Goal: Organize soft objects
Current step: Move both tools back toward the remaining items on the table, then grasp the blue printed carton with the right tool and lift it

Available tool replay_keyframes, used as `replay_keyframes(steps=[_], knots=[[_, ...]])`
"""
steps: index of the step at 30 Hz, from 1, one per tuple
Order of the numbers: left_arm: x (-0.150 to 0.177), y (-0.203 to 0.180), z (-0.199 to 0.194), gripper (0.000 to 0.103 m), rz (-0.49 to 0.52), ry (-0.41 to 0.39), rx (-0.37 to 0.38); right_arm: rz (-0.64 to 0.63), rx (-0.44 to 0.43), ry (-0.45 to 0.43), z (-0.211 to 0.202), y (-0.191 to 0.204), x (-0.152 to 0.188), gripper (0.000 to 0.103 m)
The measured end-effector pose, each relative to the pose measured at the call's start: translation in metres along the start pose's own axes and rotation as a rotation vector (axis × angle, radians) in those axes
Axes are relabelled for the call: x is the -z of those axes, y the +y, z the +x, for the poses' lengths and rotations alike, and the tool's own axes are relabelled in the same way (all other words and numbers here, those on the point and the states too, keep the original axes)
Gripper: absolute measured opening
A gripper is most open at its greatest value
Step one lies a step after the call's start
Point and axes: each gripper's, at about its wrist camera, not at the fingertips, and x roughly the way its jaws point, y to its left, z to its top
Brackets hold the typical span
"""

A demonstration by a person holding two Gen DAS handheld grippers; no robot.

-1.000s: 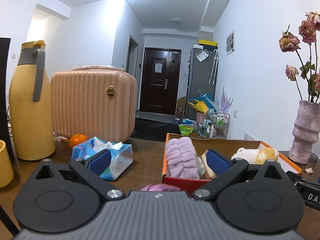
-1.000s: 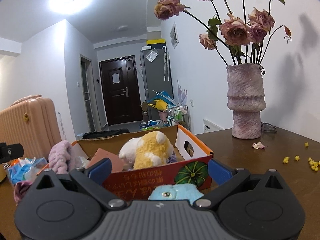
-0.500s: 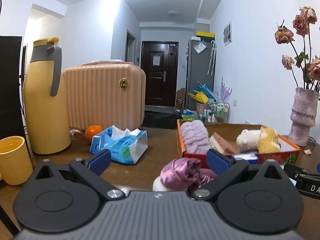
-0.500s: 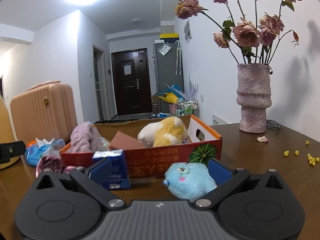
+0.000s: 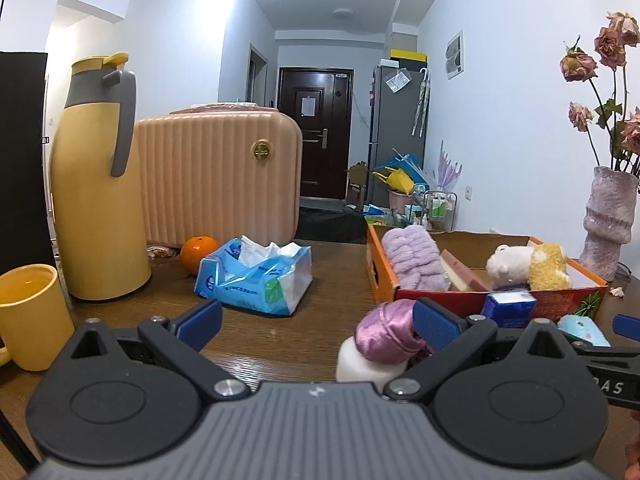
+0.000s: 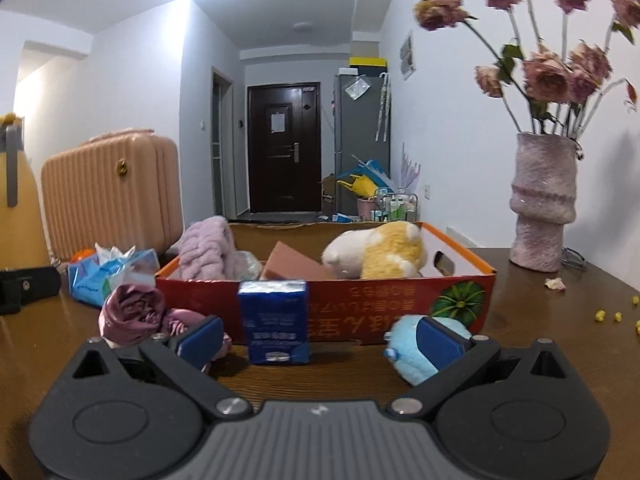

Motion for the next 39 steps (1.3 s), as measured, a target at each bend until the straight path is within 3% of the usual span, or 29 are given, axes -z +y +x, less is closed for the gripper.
replay_keyframes(steps=[19, 23, 28, 30, 39], knots=[[0.001, 0.023, 0.020, 0.103, -0.022, 0.061, -0.026, -0.023, 0.029, 0.117, 0.071, 0.029, -0.011, 0.097], [0.001, 0.024, 0.022, 0.103, -0.027, 0.065, -0.030, -0.014, 0.041, 0.151, 0.083, 0.030, -0.012, 0.090], [0.001, 0.026, 0.024, 0.103, -0.034, 0.069, -0.034, 0.017, 0.022, 0.188, 0.094, 0.025, -0.013, 0.074], [0.001, 0.027, 0.023, 0.103, -0.035, 0.069, -0.033, 0.026, 0.003, 0.197, 0.097, 0.024, -0.012, 0.050], [0.000, 0.028, 0.024, 0.103, -0.038, 0.075, -0.030, 0.014, -0.004, 0.161, 0.082, 0.024, -0.010, 0.050]])
